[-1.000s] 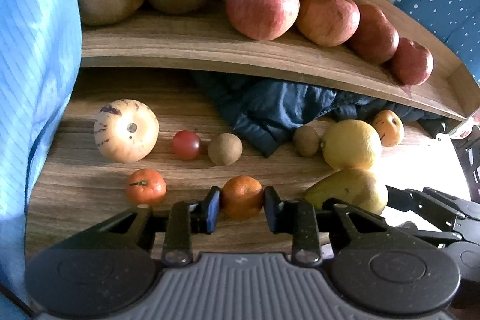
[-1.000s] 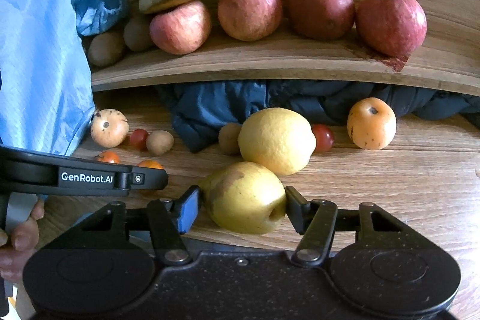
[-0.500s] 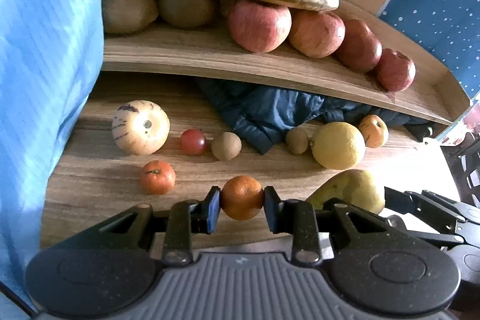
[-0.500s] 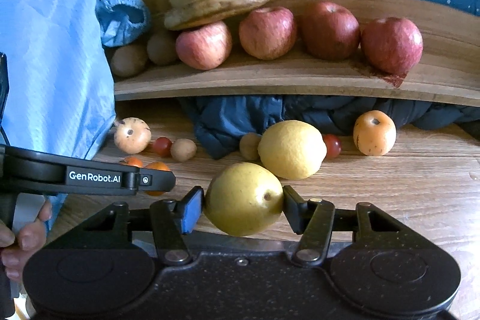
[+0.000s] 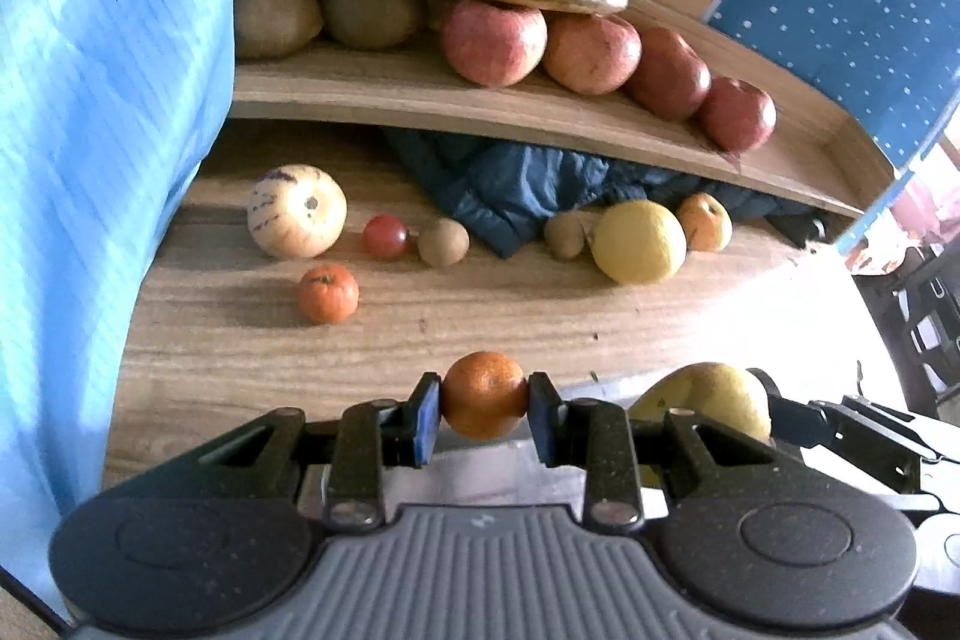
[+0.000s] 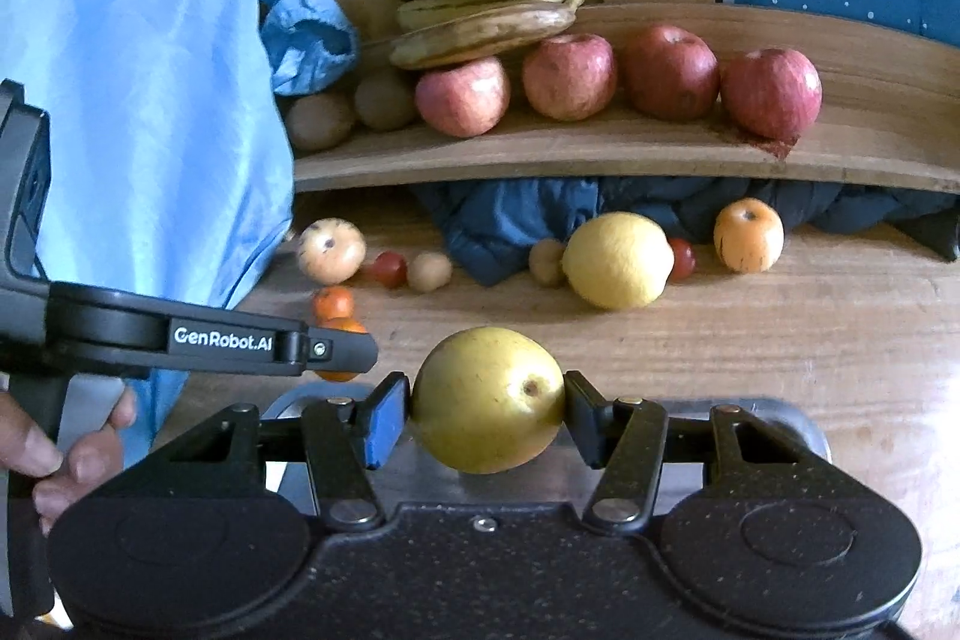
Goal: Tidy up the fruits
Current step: 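Carry the tangerine in the left gripper and the pear in the right gripper over the tray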
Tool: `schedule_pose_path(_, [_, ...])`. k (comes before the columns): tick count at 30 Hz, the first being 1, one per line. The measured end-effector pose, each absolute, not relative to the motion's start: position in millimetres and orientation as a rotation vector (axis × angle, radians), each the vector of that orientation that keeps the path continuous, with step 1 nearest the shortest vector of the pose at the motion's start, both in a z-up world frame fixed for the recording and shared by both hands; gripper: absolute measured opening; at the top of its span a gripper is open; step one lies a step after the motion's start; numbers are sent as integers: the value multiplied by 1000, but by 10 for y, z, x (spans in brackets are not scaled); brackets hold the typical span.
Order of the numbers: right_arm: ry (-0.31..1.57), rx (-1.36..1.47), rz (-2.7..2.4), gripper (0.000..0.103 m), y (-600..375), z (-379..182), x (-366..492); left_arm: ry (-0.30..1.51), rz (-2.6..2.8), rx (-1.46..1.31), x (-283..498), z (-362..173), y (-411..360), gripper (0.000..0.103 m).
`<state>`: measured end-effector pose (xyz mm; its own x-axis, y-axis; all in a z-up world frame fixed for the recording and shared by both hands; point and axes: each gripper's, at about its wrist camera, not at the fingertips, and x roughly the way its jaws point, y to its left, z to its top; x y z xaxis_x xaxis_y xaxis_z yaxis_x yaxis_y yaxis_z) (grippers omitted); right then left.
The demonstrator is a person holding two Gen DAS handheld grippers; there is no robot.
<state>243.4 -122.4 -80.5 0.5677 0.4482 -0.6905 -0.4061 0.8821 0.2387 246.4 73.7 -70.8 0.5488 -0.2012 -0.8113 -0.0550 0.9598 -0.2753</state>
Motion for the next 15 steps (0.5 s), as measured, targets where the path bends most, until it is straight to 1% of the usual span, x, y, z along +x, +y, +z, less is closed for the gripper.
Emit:
schedule_pose_path(10, [870,63,593,56,-1166,-842,2038,1013,-154,-252,2230,-717,818,34])
schedule_pose_path(15, [915,56,691,55,-1092,-876,1918,1064,-218,-235,2152,-755,831,34])
